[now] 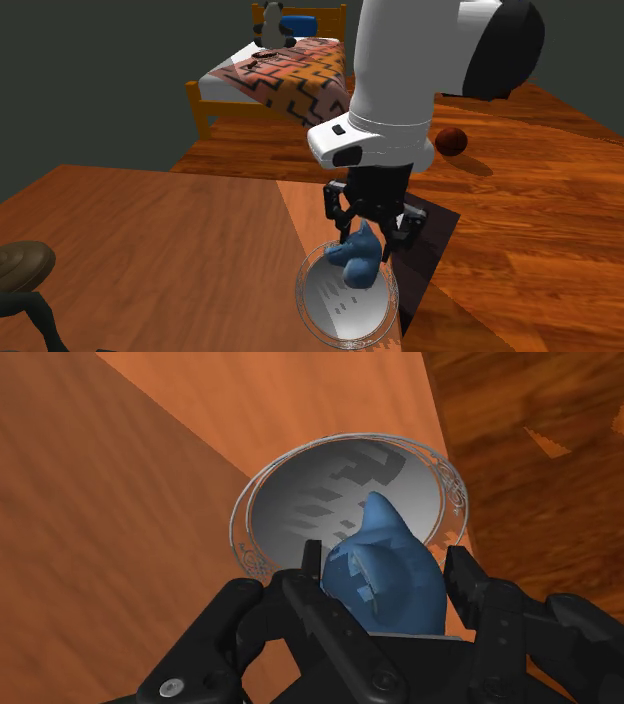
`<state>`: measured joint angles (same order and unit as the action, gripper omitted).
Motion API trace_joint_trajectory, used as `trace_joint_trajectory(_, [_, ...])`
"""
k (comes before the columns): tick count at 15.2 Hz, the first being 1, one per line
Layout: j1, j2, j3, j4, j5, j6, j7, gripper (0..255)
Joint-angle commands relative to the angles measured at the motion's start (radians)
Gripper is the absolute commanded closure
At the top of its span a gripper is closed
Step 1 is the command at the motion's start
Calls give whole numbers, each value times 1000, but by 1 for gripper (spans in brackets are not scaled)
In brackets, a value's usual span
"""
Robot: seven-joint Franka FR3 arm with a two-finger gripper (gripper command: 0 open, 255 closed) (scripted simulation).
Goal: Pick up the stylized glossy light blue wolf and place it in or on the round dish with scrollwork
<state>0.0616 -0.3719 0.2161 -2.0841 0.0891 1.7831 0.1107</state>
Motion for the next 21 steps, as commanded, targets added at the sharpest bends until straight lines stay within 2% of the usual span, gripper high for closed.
trace_joint_trajectory(1, [0,1,0,-26,0,28,-2,255])
trace_joint_trajectory(5, [1,0,3,-77,2,78,-3,255])
trace_joint_trajectory(12, [1,0,3,-77,2,78,-4,255])
trace_joint_trajectory(13, [1,0,3,-77,2,78,-4,0])
trace_joint_trajectory(18, [1,0,3,-77,2,78,-4,0])
trace_joint_trajectory(21, [-1,-4,-3,20,-1,-23,-3,0])
